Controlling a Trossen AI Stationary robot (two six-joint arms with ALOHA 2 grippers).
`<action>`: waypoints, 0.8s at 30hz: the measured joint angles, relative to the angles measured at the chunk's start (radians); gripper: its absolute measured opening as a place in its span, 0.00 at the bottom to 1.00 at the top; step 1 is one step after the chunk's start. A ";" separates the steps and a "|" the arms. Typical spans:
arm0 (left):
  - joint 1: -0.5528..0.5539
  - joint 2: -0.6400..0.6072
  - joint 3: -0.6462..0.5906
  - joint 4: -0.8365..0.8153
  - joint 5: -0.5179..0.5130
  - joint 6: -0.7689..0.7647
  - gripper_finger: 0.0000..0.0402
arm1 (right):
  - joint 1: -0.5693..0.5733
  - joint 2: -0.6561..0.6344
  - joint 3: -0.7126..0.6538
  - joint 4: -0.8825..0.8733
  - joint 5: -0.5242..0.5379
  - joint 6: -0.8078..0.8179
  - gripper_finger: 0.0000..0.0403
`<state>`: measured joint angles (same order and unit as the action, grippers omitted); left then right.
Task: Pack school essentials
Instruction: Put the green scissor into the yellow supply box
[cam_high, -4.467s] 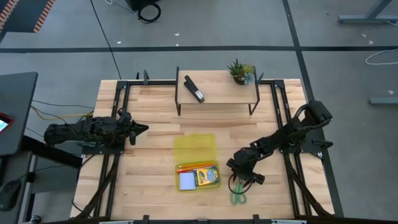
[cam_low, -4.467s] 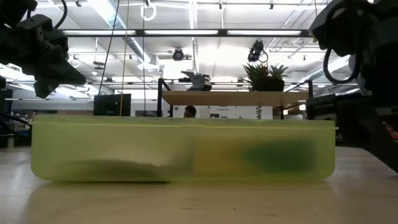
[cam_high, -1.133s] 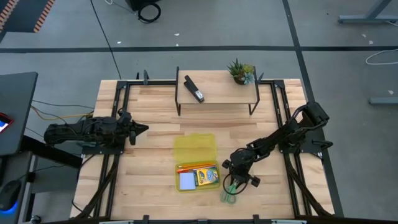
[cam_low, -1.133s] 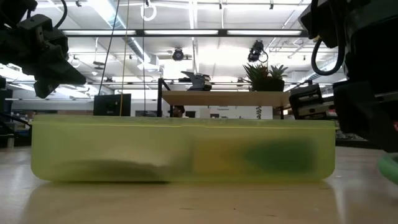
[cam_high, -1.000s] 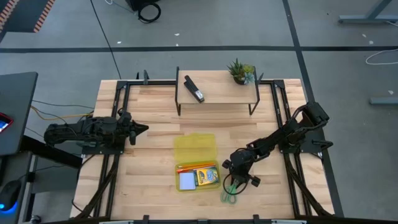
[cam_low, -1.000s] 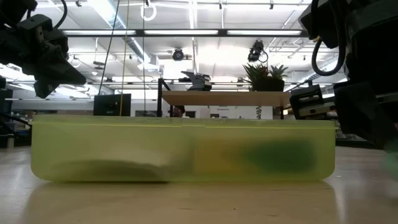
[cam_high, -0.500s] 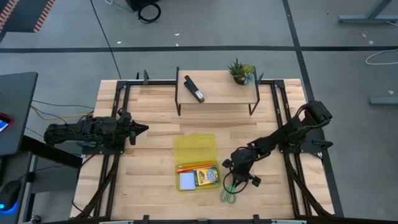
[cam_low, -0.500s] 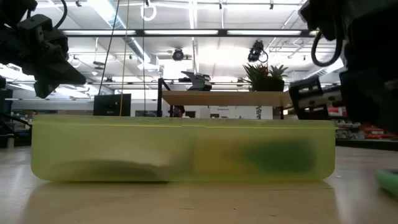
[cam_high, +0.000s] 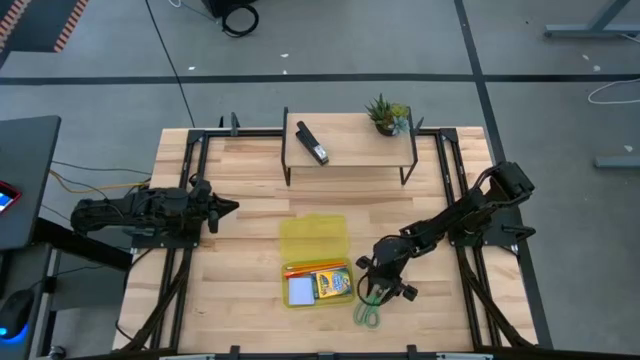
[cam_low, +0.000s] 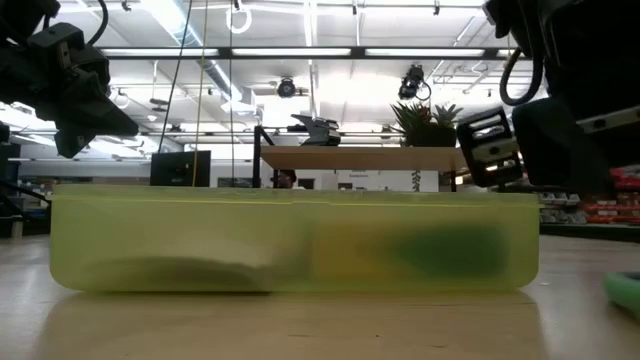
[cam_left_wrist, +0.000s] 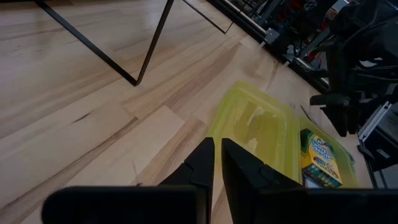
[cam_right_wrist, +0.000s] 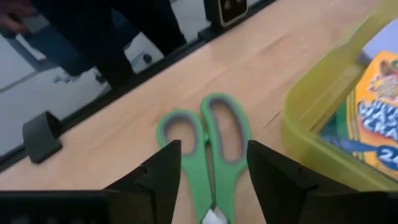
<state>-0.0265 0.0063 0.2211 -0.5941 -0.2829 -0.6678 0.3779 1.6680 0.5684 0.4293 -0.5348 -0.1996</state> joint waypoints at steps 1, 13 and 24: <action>0.000 0.000 0.000 0.000 0.000 0.000 0.09 | 0.000 0.000 -0.005 0.021 0.002 0.010 0.48; 0.000 0.000 0.000 0.000 0.000 0.000 0.09 | 0.000 0.000 -0.101 0.171 0.075 0.077 0.49; 0.000 0.000 0.000 0.000 0.000 0.000 0.08 | 0.000 0.000 -0.199 0.226 0.106 0.104 0.49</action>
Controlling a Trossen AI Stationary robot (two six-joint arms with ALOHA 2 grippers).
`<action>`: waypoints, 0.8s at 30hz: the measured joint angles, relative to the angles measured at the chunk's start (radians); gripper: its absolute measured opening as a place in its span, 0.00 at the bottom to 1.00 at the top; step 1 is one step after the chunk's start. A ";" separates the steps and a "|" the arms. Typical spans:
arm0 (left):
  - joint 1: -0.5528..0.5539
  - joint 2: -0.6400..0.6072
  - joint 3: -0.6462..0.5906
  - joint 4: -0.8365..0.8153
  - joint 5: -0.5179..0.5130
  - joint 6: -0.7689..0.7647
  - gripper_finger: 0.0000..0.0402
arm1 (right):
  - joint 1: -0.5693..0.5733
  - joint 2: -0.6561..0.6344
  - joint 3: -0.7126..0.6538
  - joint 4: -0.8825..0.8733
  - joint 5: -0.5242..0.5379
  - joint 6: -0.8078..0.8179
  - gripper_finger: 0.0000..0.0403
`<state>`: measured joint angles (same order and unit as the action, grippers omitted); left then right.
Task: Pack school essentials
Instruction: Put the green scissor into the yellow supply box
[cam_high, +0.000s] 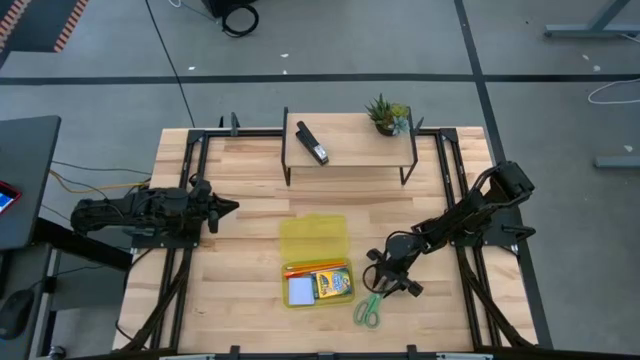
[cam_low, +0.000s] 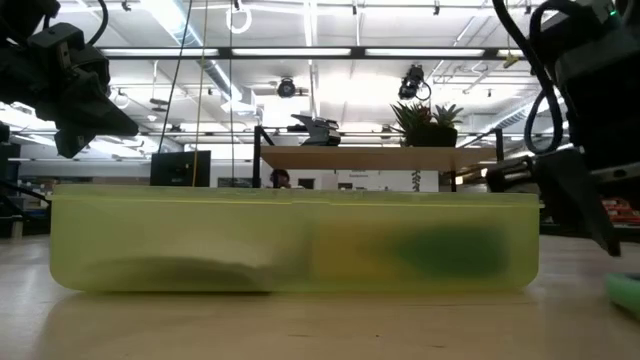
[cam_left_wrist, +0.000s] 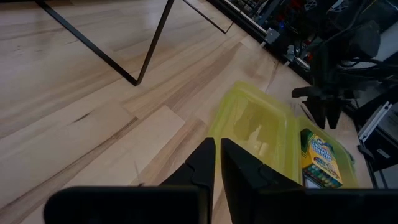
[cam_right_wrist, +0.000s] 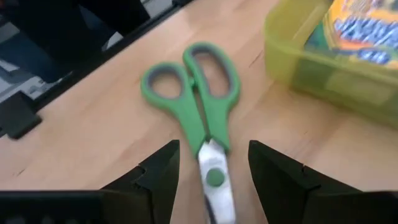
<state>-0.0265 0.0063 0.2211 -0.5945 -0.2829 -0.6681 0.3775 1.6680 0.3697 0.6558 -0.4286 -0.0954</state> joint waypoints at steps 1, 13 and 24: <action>0.000 0.000 0.000 0.000 0.000 0.000 0.08 | 0.000 0.000 -0.003 0.018 0.007 -0.002 0.49; 0.000 0.000 0.000 0.000 0.000 0.000 0.10 | -0.002 0.024 -0.005 0.079 0.025 -0.022 0.49; 0.000 0.000 0.000 -0.001 0.000 0.000 0.07 | -0.001 0.154 -0.002 0.263 -0.024 0.092 0.49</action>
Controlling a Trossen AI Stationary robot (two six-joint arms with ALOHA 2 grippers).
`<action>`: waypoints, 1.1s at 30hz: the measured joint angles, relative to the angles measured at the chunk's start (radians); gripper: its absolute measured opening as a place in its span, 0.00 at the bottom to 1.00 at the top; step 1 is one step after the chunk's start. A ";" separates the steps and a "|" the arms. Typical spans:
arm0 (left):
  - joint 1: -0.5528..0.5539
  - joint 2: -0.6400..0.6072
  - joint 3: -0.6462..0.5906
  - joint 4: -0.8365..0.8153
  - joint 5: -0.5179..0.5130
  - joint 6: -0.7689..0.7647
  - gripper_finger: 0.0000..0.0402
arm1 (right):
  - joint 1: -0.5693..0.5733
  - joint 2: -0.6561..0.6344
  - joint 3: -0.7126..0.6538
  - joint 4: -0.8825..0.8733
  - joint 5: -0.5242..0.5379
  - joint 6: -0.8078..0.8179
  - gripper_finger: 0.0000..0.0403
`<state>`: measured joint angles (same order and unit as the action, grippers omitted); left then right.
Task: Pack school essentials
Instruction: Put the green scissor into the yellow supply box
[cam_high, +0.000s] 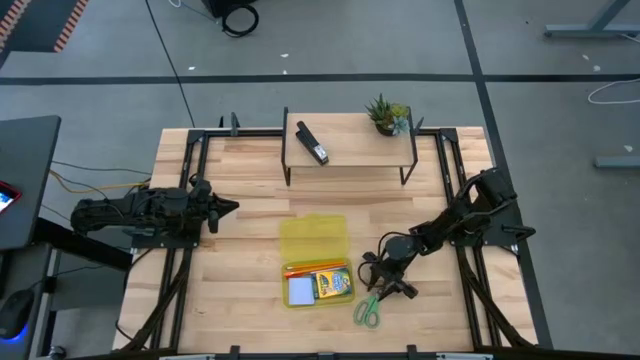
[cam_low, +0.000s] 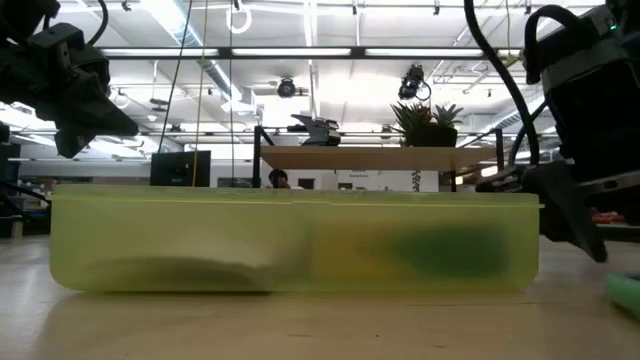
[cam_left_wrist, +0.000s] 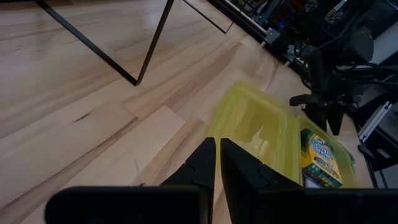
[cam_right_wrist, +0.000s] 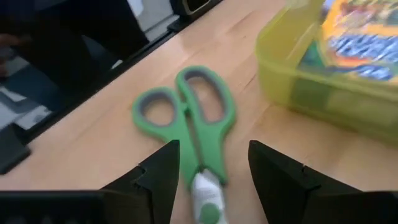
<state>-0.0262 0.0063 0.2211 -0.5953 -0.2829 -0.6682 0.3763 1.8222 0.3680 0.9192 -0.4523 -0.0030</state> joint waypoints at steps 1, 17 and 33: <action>0.000 0.000 0.000 0.000 0.000 0.000 0.07 | 0.003 0.002 0.002 -0.005 -0.014 0.003 0.49; 0.000 0.000 0.000 0.000 0.000 0.000 0.09 | 0.113 0.003 0.046 -0.089 0.148 -0.084 0.72; 0.000 0.000 0.000 0.000 0.000 0.000 0.10 | 0.107 0.094 0.051 -0.030 0.105 -0.166 0.51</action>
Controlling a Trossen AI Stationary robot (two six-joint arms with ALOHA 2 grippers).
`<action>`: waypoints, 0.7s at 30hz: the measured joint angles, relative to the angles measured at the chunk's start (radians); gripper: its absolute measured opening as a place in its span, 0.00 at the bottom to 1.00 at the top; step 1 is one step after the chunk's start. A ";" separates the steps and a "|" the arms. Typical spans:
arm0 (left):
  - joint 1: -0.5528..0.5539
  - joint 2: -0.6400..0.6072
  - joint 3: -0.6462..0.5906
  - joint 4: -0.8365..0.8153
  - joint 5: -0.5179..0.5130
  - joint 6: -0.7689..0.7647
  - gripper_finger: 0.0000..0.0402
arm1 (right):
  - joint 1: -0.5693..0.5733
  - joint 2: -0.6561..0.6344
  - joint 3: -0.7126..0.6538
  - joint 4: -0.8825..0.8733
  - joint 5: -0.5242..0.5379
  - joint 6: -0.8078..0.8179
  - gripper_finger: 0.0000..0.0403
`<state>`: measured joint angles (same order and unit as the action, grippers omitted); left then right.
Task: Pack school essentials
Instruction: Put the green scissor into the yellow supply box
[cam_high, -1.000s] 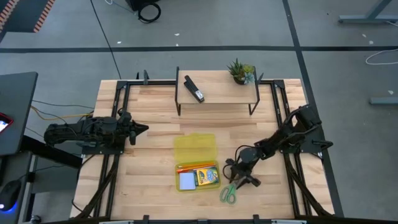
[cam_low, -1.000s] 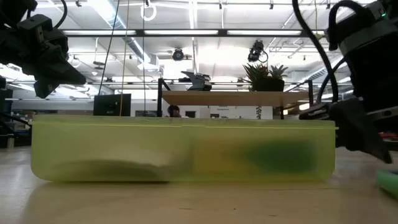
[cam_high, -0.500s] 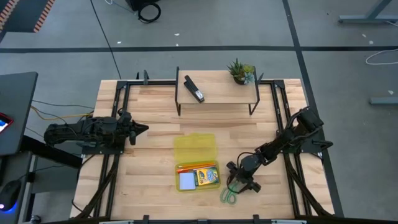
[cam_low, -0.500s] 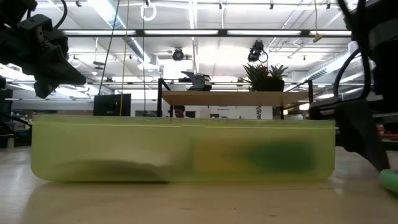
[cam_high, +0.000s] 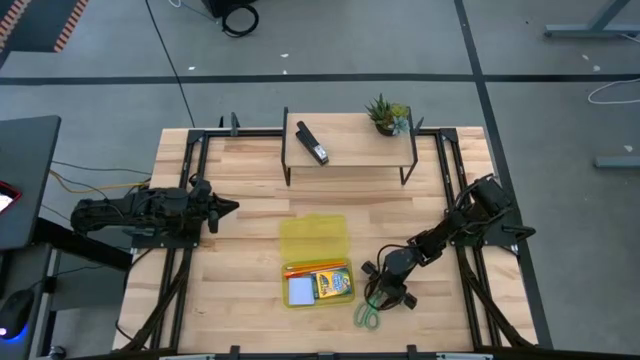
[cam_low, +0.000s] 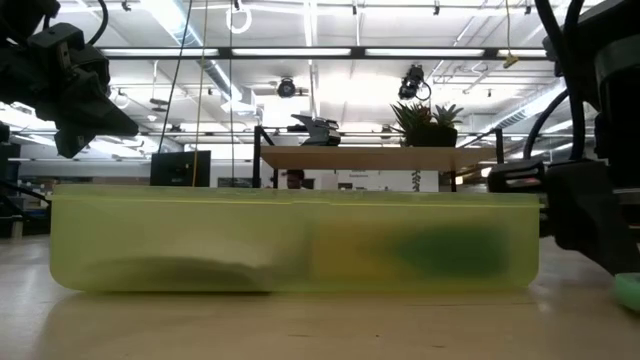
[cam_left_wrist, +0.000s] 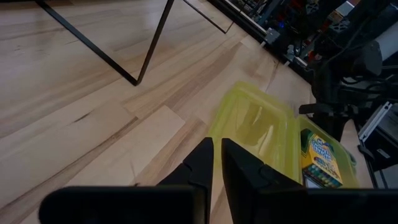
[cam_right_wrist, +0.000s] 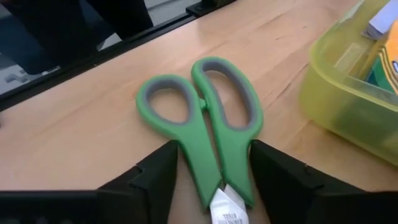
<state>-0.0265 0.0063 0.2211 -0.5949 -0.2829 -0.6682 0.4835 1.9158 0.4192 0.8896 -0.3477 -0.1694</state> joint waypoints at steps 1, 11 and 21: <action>0.000 0.000 0.000 0.000 0.000 0.000 0.10 | 0.000 0.000 0.000 0.000 0.003 -0.001 0.48; 0.000 0.000 0.000 0.000 0.000 0.000 0.07 | 0.002 0.002 -0.001 -0.002 -0.013 -0.019 0.31; 0.000 0.000 0.000 0.000 0.000 0.000 0.10 | 0.002 -0.032 -0.004 -0.026 0.010 -0.009 0.31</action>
<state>-0.0262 0.0063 0.2211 -0.5949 -0.2829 -0.6682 0.4858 1.8839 0.4152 0.8635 -0.3382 -0.1786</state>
